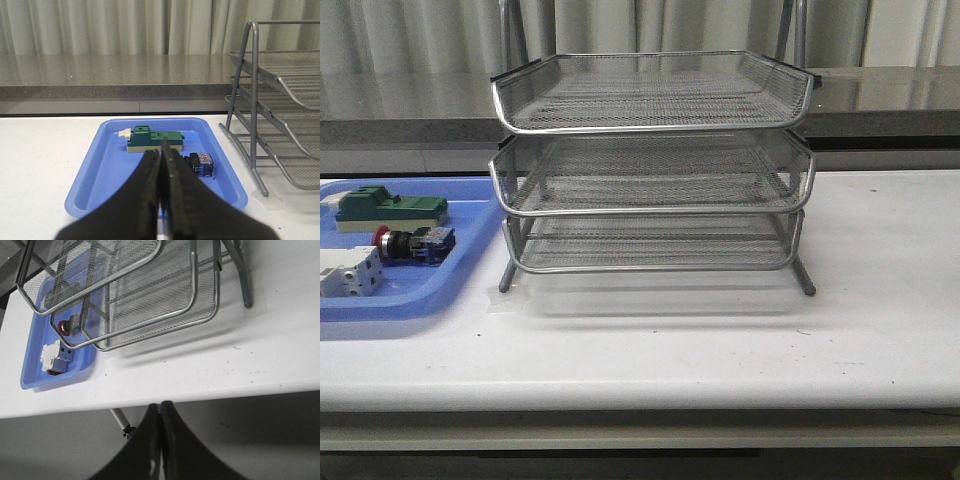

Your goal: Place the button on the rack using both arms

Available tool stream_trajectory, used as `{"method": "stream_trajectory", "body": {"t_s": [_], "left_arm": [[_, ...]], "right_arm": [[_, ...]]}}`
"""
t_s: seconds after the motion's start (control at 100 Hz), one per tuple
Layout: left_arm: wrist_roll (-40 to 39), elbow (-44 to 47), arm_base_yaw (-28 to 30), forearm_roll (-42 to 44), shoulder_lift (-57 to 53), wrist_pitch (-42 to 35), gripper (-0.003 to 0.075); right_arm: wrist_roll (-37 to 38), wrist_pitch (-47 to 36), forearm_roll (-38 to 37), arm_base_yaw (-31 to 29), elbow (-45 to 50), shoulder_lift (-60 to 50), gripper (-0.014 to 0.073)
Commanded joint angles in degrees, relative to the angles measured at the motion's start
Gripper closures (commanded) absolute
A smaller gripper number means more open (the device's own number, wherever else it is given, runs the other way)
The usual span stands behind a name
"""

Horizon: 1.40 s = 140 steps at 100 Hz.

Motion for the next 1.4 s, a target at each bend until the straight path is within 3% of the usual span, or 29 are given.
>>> {"method": "stream_trajectory", "body": {"t_s": [0.0, 0.2, 0.31, 0.48, 0.79, 1.27, 1.39], "left_arm": [[-0.57, 2.54, 0.16, -0.57, -1.87, -4.52, 0.074], [-0.57, 2.54, 0.16, -0.57, -1.87, -4.52, 0.074], [-0.57, 2.54, 0.16, -0.57, -1.87, -4.52, 0.074], [-0.57, 2.54, 0.16, -0.57, -1.87, -4.52, 0.074], [-0.57, 2.54, 0.16, -0.57, -1.87, -4.52, 0.074], [-0.57, 2.54, 0.16, -0.57, -1.87, -4.52, 0.074], [-0.57, 2.54, 0.16, -0.57, -1.87, -4.52, 0.074]], "right_arm": [[-1.85, -5.16, 5.21, -0.28, -1.92, 2.94, 0.0548], [-7.39, -8.98, 14.29, -0.15, -1.92, 10.66, 0.0337], [-14.09, -10.63, 20.33, -0.15, -1.92, 14.84, 0.0253], [-29.78, -11.15, 36.75, -0.15, -1.98, 21.61, 0.0243], [-66.81, -4.58, 71.78, -0.15, -2.38, 34.07, 0.0243], [-68.87, 2.06, 71.72, -0.15, -13.68, 48.01, 0.0246], [-68.87, 2.58, 71.72, -0.15, -14.52, 49.04, 0.0285]]}}
